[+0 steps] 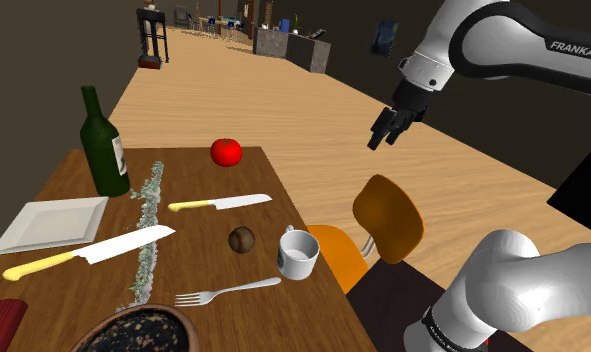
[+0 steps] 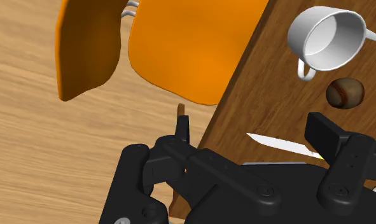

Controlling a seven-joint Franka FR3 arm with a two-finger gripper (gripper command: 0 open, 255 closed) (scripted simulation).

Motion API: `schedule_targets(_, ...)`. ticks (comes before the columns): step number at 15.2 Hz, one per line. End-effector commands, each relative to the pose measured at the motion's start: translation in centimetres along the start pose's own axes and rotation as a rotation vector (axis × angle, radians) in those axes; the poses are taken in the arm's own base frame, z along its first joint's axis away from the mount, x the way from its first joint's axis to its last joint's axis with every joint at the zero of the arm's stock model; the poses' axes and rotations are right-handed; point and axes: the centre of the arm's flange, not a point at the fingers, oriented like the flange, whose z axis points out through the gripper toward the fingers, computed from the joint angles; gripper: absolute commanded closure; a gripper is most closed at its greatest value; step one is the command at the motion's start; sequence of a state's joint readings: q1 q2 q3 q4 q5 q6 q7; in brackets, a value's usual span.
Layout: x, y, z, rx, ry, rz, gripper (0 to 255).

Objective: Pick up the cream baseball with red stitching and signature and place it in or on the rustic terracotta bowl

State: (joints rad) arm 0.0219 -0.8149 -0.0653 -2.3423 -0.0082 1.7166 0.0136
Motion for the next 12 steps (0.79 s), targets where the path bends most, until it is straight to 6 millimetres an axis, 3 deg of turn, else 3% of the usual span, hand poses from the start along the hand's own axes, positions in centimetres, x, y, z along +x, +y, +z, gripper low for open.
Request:
schedule_targets(1,0.0,0.0,0.0,0.000,0.000,0.000,0)
schedule_targets(12,7.7,-10.7,9.0,-0.042,-0.135,-0.051,0)
